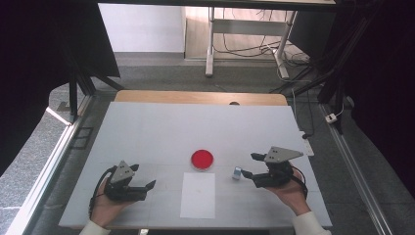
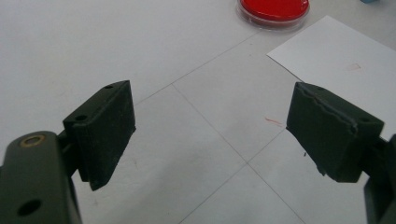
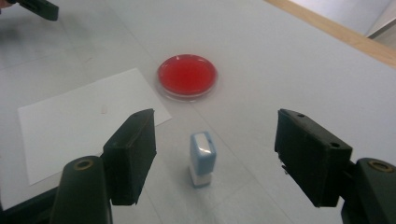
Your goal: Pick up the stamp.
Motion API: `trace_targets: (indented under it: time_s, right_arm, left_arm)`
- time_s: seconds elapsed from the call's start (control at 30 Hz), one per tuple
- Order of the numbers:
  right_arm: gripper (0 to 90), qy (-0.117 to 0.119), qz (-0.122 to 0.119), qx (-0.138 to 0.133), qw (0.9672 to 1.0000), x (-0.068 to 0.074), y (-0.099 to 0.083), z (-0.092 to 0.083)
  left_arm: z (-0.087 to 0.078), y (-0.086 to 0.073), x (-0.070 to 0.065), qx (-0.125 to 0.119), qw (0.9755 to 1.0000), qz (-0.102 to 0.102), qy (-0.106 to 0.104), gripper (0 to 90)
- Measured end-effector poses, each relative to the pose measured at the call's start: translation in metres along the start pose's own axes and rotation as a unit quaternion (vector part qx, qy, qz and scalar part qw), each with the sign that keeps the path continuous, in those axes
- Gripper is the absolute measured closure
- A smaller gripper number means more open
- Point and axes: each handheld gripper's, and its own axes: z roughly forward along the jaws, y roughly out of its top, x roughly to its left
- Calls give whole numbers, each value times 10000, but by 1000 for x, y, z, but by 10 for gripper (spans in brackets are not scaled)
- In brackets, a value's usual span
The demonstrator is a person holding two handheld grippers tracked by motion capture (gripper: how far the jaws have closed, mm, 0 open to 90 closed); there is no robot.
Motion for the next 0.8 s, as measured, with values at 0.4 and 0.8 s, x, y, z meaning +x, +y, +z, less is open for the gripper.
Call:
trace_targets:
  time_s: [0.4,0.8]
  right_arm:
    - [300,350,-170,252,9989,4,9,22]
    - [332,296,-235,607,9974,-4,3,39]
  left_arm:
    - [3,-2,-1,53,10000,30,-2,159]
    - [3,-3,-1,82,10000,42,15,160]
